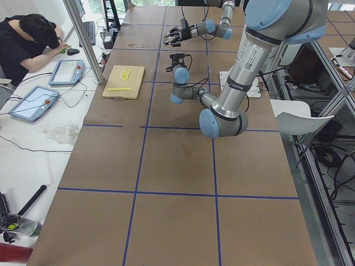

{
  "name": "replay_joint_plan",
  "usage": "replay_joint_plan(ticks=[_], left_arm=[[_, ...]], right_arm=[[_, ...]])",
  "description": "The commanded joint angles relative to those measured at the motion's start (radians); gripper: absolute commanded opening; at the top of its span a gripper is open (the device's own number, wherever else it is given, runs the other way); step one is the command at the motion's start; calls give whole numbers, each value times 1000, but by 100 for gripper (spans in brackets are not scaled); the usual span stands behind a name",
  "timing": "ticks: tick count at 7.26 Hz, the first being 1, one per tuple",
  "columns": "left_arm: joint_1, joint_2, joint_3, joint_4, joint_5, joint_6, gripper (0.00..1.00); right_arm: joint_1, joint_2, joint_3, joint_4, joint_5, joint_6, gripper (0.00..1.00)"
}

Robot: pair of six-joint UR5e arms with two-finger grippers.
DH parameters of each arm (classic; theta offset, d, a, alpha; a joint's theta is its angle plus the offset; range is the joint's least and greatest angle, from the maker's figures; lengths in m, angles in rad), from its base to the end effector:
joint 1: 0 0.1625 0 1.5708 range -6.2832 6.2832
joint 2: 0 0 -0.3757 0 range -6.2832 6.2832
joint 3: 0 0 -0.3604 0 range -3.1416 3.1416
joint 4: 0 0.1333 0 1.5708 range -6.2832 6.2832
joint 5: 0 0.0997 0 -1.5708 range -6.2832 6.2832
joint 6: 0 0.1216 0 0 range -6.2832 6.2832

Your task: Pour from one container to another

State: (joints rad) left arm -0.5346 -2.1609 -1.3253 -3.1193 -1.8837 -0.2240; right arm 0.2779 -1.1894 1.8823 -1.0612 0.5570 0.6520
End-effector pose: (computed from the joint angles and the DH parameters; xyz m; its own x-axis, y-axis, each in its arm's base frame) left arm 0.4902 -0.4017 0.2217 0.1671 0.9791 -0.1156 0.3176 0.0575 0.9465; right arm -0.4284 -0.3682 0.2111 0.9307 -0.1715 0.3232 -0.2749 0.2551 0.9270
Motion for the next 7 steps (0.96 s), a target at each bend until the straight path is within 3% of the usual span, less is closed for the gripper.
replay_joint_plan(ticks=[1, 2, 5, 7], left_arm=[[4, 0, 0, 1, 0, 0, 0], [5, 0, 0, 1, 2, 0, 0], [5, 0, 1, 2, 2, 0, 0], [5, 0, 2, 4, 2, 0, 0]], right_arm=[[-3, 45, 0, -89, -2, 109, 0], [-6, 48, 1, -159, -2, 191, 0], [-13, 96, 23, -359, 0, 187, 0], [-40, 93, 60, -385, -2, 179, 0]])
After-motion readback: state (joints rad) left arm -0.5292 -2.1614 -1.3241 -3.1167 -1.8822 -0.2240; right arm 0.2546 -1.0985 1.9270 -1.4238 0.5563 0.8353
